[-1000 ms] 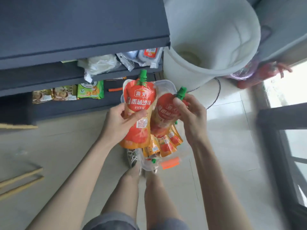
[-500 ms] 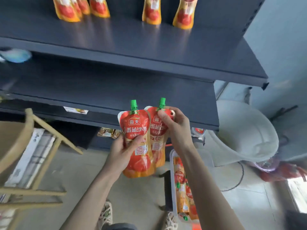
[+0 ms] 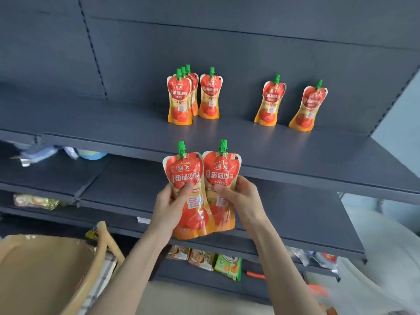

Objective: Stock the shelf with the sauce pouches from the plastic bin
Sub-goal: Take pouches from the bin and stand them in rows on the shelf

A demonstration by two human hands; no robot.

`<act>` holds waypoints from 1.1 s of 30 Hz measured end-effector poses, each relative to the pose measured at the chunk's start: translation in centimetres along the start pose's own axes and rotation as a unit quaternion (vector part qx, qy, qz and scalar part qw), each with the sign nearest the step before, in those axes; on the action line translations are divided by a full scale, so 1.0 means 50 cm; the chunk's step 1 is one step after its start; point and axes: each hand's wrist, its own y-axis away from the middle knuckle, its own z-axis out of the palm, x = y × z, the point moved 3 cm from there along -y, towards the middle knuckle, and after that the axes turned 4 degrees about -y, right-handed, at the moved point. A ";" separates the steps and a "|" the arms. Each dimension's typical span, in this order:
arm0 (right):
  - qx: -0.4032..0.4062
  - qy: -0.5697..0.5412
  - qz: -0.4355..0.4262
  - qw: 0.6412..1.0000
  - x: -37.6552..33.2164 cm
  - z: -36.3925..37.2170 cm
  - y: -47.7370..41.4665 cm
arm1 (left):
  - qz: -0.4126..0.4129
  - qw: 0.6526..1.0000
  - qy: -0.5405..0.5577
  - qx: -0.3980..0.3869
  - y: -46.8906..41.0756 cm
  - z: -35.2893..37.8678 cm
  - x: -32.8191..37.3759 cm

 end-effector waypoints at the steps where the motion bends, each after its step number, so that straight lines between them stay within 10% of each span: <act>1: 0.011 0.000 -0.007 1.000 -0.010 0.013 -0.024 | 0.007 1.000 -0.003 0.004 -0.027 -0.010 0.019; 23: 0.129 0.016 -0.116 0.985 -0.076 0.086 -0.584 | 0.141 0.989 -0.045 0.030 -0.620 -0.071 0.183; 33: 0.141 -0.003 -0.142 0.980 -0.050 0.106 -0.606 | 0.134 0.981 -0.062 -0.125 -0.686 -0.097 0.139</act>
